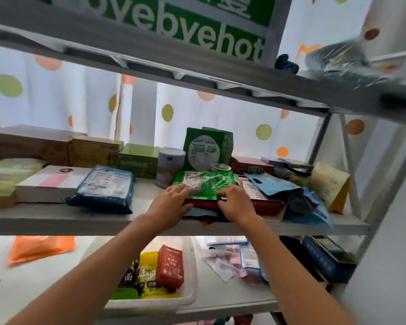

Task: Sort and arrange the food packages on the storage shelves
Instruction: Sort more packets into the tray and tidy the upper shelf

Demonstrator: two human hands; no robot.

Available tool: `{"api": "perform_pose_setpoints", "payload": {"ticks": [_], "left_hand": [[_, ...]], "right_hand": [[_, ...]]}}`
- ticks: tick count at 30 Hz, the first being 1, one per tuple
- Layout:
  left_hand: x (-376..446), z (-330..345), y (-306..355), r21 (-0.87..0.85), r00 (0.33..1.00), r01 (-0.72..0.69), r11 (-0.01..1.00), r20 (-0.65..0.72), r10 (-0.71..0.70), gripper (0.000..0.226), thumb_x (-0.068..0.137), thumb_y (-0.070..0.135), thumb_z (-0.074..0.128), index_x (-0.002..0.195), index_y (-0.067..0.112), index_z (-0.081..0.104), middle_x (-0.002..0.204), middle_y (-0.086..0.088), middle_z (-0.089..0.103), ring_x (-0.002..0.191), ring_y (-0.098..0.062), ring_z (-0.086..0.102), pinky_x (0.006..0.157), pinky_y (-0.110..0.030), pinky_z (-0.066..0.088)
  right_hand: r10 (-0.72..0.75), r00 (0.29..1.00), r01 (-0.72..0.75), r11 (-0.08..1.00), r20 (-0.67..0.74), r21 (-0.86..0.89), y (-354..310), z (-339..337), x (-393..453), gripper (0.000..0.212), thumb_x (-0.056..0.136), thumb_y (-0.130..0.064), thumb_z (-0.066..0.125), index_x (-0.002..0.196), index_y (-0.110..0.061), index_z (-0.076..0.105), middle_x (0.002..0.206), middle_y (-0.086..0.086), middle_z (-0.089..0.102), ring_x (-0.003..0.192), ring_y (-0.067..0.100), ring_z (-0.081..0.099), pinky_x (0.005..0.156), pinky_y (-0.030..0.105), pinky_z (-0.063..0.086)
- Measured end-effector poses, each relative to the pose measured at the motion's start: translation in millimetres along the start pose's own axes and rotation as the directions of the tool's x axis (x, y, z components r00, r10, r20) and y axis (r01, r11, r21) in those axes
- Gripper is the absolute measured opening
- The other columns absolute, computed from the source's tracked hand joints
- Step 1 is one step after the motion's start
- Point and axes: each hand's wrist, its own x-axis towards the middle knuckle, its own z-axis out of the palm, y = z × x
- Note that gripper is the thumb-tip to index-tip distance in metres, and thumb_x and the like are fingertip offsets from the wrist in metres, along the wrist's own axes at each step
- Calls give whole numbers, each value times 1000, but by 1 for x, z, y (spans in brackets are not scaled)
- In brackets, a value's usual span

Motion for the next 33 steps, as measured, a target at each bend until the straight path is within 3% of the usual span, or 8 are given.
{"api": "perform_pose_setpoints", "payload": {"ticks": [6,11,19,22,24,27,30,33], "left_hand": [[0,9,15,66,996,5,998,-92,1,58,96,38,58,149,28,38,149,3,46,133,-22,46,104,-37,42],[-3,8,28,-23,971,66,998,-227,-70,50,95,33,62,141,21,50,141,-1,56,125,-25,54,94,-39,47],[-19,4,38,-121,861,52,991,-498,-106,31,96,18,62,125,12,67,120,-8,71,92,-32,71,74,-43,59],[-28,-4,42,-206,819,40,978,-553,-150,34,96,27,52,122,13,69,111,-7,74,90,-28,72,75,-42,60],[-33,-9,46,-263,806,49,964,-560,-194,34,95,26,53,119,12,71,103,-7,75,86,-26,72,74,-40,60],[-37,-19,53,-363,786,85,928,-548,-286,22,99,21,58,109,9,73,87,-2,73,78,-23,69,64,-28,55],[-51,-38,75,-598,763,80,798,-478,-435,11,98,19,59,102,17,69,81,7,65,78,-12,65,60,-12,48],[-72,-60,97,-832,780,36,554,-323,-536,7,97,21,60,97,24,66,93,6,69,89,-11,66,67,-19,54]], "right_hand": [[-123,978,142,984,-166,106,4,-1,-9,21,92,-10,65,107,-7,78,113,18,66,116,33,54,116,46,32],[-216,946,254,957,-242,142,-2,-13,-17,24,96,-14,65,117,-10,75,143,14,56,142,30,39,121,50,26],[-354,860,423,897,-367,126,-23,-32,-44,25,97,-18,66,119,-12,74,156,11,40,149,27,29,111,38,32],[-343,776,486,861,-529,154,-25,-28,-47,50,93,0,64,141,-16,58,166,11,20,153,28,20,103,28,36],[-243,752,476,843,-613,249,-24,-27,-50,80,90,10,61,157,-23,32,169,6,1,153,5,3,89,12,45],[-110,804,421,799,-584,430,-19,-24,-56,92,87,12,62,157,-27,16,168,6,2,149,-5,-1,94,-7,26],[-71,882,357,746,-465,562,-11,-22,-64,82,91,-3,67,158,-19,21,164,7,26,150,19,23,119,21,23],[-32,953,235,701,-300,673,-14,-26,-76,73,93,-20,70,155,-20,30,155,2,41,142,20,36,114,33,33]]}}
